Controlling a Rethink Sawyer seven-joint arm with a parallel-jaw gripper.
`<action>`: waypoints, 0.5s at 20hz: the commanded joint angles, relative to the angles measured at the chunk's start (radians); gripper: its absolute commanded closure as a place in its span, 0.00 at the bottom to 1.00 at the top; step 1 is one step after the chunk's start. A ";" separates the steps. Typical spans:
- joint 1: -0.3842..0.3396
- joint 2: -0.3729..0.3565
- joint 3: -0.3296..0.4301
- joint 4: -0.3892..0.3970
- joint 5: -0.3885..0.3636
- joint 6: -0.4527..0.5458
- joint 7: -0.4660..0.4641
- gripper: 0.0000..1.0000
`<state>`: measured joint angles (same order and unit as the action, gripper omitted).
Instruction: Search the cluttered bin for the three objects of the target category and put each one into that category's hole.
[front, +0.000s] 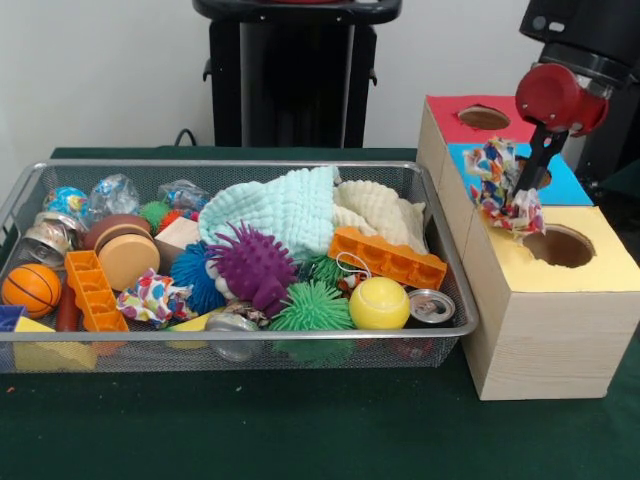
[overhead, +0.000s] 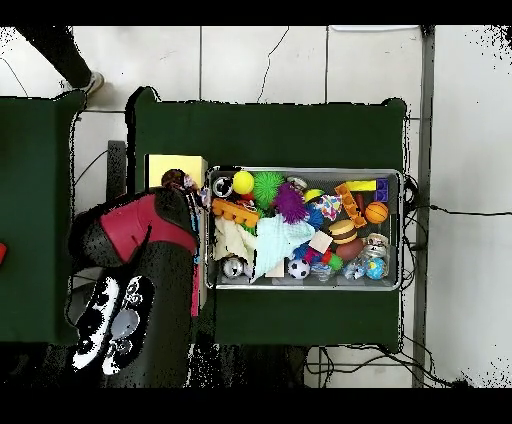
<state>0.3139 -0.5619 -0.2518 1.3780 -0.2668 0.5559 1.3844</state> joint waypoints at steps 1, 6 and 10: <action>-0.016 0.086 0.029 0.039 0.023 -0.121 0.275 1.00; 0.014 0.121 0.013 0.025 0.038 -0.149 0.290 1.00; 0.035 0.142 0.001 -0.004 0.053 -0.131 0.282 1.00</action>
<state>0.3307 -0.5142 -0.2715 1.3766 -0.2609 0.4282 1.3859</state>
